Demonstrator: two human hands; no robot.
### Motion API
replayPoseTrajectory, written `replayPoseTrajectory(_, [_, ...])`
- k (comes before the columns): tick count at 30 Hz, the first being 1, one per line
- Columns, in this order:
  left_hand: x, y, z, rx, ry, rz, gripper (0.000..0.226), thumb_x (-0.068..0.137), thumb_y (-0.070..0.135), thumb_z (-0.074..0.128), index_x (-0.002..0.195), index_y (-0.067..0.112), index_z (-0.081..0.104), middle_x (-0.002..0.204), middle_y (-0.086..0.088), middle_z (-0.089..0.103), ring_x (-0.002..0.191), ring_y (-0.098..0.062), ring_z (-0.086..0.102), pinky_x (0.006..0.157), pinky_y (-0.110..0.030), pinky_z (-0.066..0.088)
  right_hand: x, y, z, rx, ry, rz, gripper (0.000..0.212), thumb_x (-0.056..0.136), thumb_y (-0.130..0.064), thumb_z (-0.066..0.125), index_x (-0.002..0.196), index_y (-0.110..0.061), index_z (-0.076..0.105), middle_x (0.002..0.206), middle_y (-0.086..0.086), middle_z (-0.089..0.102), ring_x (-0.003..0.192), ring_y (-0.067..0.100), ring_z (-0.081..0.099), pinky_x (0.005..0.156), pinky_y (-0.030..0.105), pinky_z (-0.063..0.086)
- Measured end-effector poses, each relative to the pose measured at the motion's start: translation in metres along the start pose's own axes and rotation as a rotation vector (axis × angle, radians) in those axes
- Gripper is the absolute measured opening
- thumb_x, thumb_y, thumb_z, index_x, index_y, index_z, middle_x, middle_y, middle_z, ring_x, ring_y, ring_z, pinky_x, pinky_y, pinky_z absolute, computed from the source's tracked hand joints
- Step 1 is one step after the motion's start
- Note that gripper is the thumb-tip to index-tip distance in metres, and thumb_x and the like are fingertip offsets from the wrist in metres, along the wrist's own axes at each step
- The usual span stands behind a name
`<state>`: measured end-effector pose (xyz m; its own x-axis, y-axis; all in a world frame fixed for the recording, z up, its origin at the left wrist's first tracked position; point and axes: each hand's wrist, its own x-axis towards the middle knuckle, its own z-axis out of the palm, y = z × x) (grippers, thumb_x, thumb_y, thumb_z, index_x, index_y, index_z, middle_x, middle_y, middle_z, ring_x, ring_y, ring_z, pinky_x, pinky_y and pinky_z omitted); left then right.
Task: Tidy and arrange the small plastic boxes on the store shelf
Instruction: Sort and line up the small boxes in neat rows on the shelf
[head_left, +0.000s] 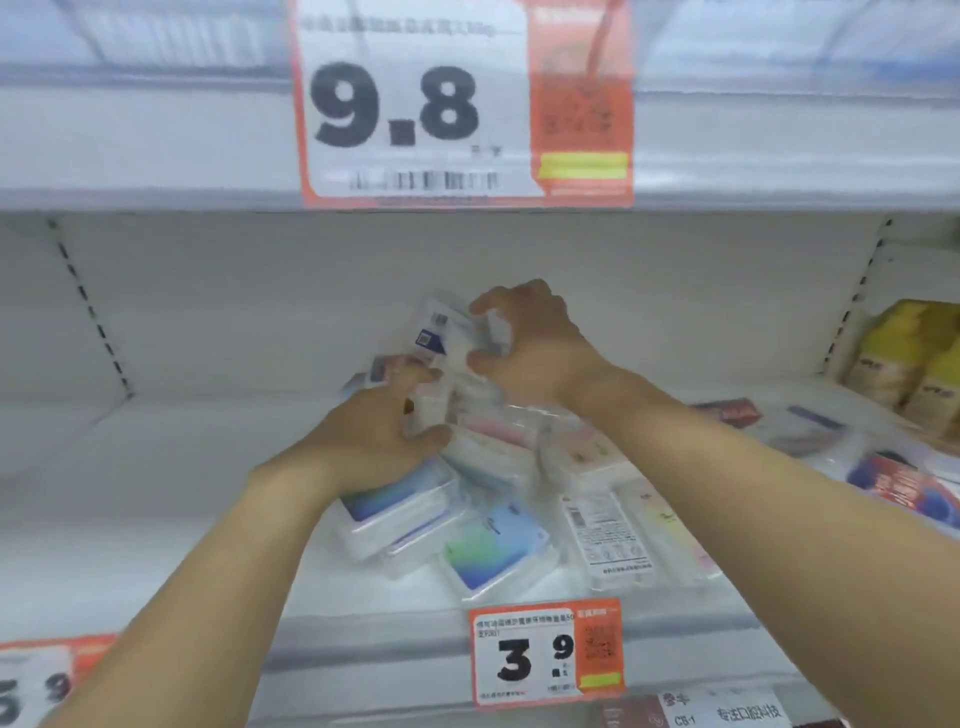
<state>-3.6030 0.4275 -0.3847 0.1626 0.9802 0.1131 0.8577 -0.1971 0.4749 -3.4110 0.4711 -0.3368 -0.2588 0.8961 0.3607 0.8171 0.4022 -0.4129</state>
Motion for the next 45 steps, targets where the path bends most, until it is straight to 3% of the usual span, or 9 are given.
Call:
replayPoseTrajectory(7, [-0.002, -0.011, -0.002, -0.28, 0.188, 0.138, 0.032, 0.078, 0.046, 0.072, 0.092, 0.038, 0.044, 0.121, 0.016, 0.056, 0.114, -0.015, 0.052, 0.077, -0.043, 0.056, 0.065, 0.024, 0.015, 0.01, -0.207, 0.263, 0.071, 0.085, -0.07, 0.053, 0.145, -0.033, 0.039, 0.15, 0.005, 0.042, 0.136, 0.031, 0.041, 0.112, 0.036, 0.03])
replayPoseTrajectory(12, [-0.003, -0.011, -0.01, -0.451, 0.213, 0.119, 0.052, 0.063, 0.031, 0.081, 0.105, 0.031, 0.049, 0.105, 0.012, 0.064, 0.093, -0.005, 0.065, 0.083, -0.033, 0.056, 0.061, 0.024, 0.013, -0.086, -0.145, 0.168, 0.049, 0.067, -0.08, 0.053, 0.093, -0.038, 0.059, 0.108, 0.003, 0.059, 0.105, 0.033, 0.058, 0.095, 0.045, 0.049])
replayPoseTrajectory(22, [-0.01, -0.027, -0.027, -0.478, 0.011, 0.078, 0.055, 0.059, 0.019, 0.067, 0.108, 0.041, 0.06, 0.115, 0.011, 0.065, 0.1, -0.011, 0.065, 0.088, -0.037, 0.057, 0.013, 0.02, -0.029, 0.049, -0.428, 0.204, 0.09, 0.063, -0.044, 0.088, 0.139, -0.034, 0.04, 0.119, -0.008, 0.054, 0.103, 0.013, 0.06, 0.092, 0.03, 0.051])
replayPoseTrajectory(26, [-0.01, -0.015, -0.025, -0.477, 0.03, 0.064, 0.042, 0.073, 0.035, 0.075, 0.111, 0.035, 0.058, 0.123, 0.012, 0.059, 0.102, -0.007, 0.063, 0.085, -0.031, 0.055, -0.024, 0.026, -0.026, 0.215, -0.275, 0.04, 0.101, 0.049, -0.038, 0.09, 0.137, -0.04, 0.041, 0.119, -0.012, 0.057, 0.106, 0.005, 0.061, 0.092, 0.029, 0.054])
replayPoseTrajectory(30, [-0.005, 0.002, -0.014, -0.36, 0.143, 0.087, 0.073, 0.071, 0.062, 0.069, 0.134, 0.043, 0.039, 0.128, 0.013, 0.052, 0.121, -0.006, 0.049, 0.101, -0.032, 0.044, -0.047, 0.027, -0.024, 0.354, -0.289, -0.001, 0.106, 0.055, -0.013, 0.089, 0.143, -0.037, 0.036, 0.125, -0.022, 0.051, 0.109, -0.005, 0.059, 0.087, 0.038, 0.059])
replayPoseTrajectory(34, [0.011, 0.014, 0.0, -0.268, 0.224, 0.091, 0.073, 0.08, 0.069, 0.05, 0.144, 0.044, 0.027, 0.147, 0.005, 0.042, 0.134, -0.02, 0.042, 0.106, -0.045, 0.042, -0.055, 0.027, -0.021, 0.247, -0.274, 0.05, 0.109, 0.045, -0.034, 0.096, 0.138, -0.039, 0.04, 0.125, -0.016, 0.055, 0.107, 0.005, 0.061, 0.086, 0.025, 0.058])
replayPoseTrajectory(39, [0.018, 0.018, -0.001, -0.146, 0.192, 0.113, 0.063, 0.078, 0.038, 0.075, 0.135, 0.033, 0.048, 0.126, -0.004, 0.055, 0.116, -0.023, 0.054, 0.094, -0.029, 0.045, -0.067, 0.026, -0.033, 0.262, 0.018, 0.087, 0.088, 0.045, -0.026, 0.099, 0.12, -0.039, 0.054, 0.106, -0.019, 0.064, 0.084, 0.0, 0.066, 0.061, 0.017, 0.057])
replayPoseTrajectory(42, [0.011, 0.011, -0.02, -0.099, 0.065, 0.115, 0.08, 0.065, 0.037, 0.079, 0.136, 0.036, 0.043, 0.12, 0.003, 0.056, 0.108, -0.016, 0.056, 0.092, -0.027, 0.046, -0.081, 0.032, -0.046, 0.463, 0.061, 0.087, 0.079, 0.058, -0.016, 0.094, 0.123, -0.042, 0.058, 0.103, -0.012, 0.071, 0.086, 0.007, 0.07, 0.07, 0.02, 0.059])
replayPoseTrajectory(45, [0.003, 0.009, -0.041, 0.04, 0.132, 0.05, 0.057, 0.071, 0.021, 0.079, 0.124, 0.026, 0.057, 0.113, 0.004, 0.059, 0.092, -0.01, 0.054, 0.072, -0.018, 0.037, -0.095, 0.032, -0.047, 0.756, 0.002, 0.123, 0.075, 0.073, 0.006, 0.08, 0.129, -0.035, 0.051, 0.1, -0.001, 0.075, 0.086, 0.012, 0.074, 0.069, 0.019, 0.057])
